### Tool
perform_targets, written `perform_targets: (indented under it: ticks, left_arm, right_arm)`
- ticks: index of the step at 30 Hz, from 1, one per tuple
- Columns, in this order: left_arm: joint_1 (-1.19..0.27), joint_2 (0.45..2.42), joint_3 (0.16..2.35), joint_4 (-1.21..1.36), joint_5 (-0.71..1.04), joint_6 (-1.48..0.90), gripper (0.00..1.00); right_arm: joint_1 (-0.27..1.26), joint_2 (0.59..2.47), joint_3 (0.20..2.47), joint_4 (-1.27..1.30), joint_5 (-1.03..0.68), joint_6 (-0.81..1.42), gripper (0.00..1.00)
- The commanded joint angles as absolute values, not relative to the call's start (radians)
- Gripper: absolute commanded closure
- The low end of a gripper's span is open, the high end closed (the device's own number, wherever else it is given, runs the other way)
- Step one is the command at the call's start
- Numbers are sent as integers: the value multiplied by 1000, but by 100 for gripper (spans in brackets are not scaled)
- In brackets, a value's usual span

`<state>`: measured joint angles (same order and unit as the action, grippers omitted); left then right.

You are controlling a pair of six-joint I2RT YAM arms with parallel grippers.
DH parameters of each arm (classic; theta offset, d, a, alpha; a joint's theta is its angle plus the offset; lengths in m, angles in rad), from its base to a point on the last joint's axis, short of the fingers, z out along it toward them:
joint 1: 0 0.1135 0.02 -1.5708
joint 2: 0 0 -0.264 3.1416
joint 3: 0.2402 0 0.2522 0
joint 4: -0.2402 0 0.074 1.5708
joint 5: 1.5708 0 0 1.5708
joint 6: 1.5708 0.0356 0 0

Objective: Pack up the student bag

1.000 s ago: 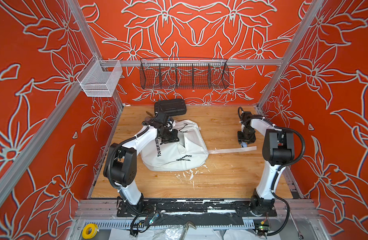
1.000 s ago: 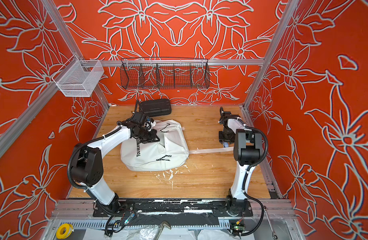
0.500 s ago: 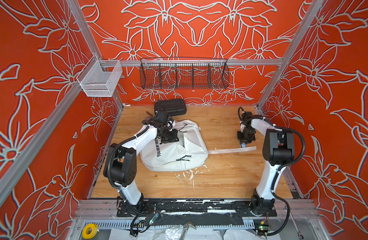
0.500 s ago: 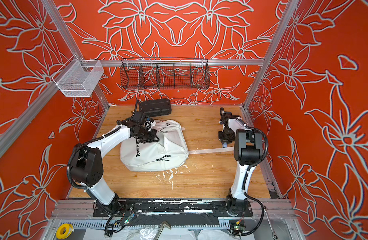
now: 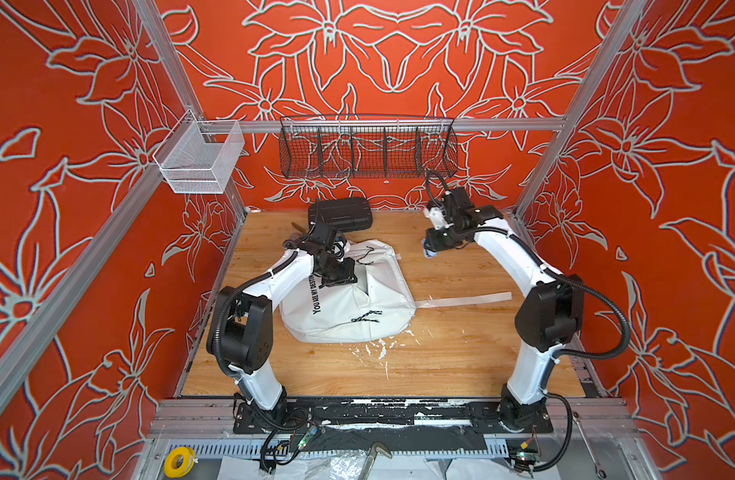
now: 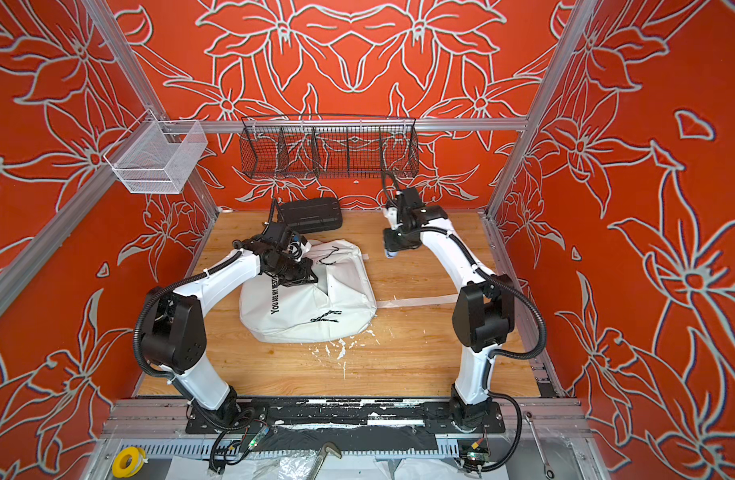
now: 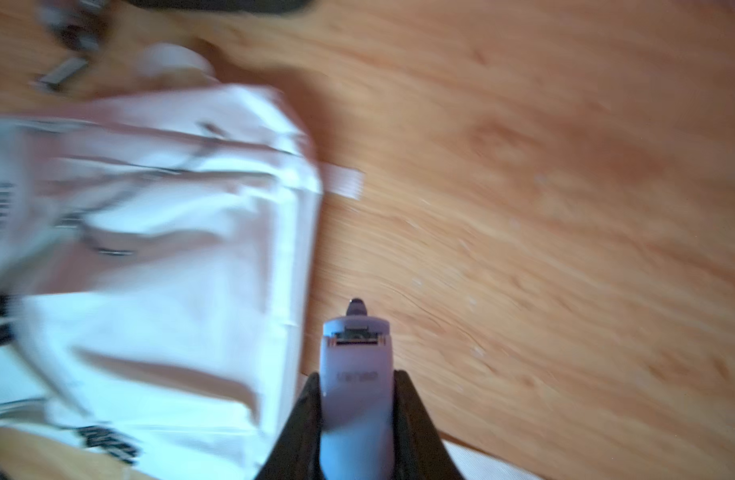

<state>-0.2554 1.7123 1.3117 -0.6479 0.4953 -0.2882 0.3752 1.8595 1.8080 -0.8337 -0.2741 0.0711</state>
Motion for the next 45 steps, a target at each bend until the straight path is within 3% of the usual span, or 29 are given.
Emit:
perform_targets:
  ticks: [1, 10, 16, 31, 35, 45]
  left_arm:
    - [-258, 1708, 1352, -649, 518, -300, 100]
    - [-258, 1731, 1362, -615, 572, -330, 100]
    - [-258, 1725, 1350, -619, 578, -324, 100]
    - [-258, 1709, 1335, -627, 587, -311, 100]
    - [-258, 1709, 1339, -632, 581, -311, 100]
    - [-258, 1708, 1347, -632, 572, -316, 100]
  right_arm:
    - [478, 1854, 1825, -734, -420, 147, 86]
    - [650, 1907, 1790, -556, -366, 231, 85]
    - [682, 1962, 1822, -552, -393, 240, 85]
    - [732, 2024, 1794, -523, -195, 302, 76]
    - [756, 2047, 1827, -608, -86, 247, 68]
    - [784, 1984, 1782, -576, -37, 167, 50]
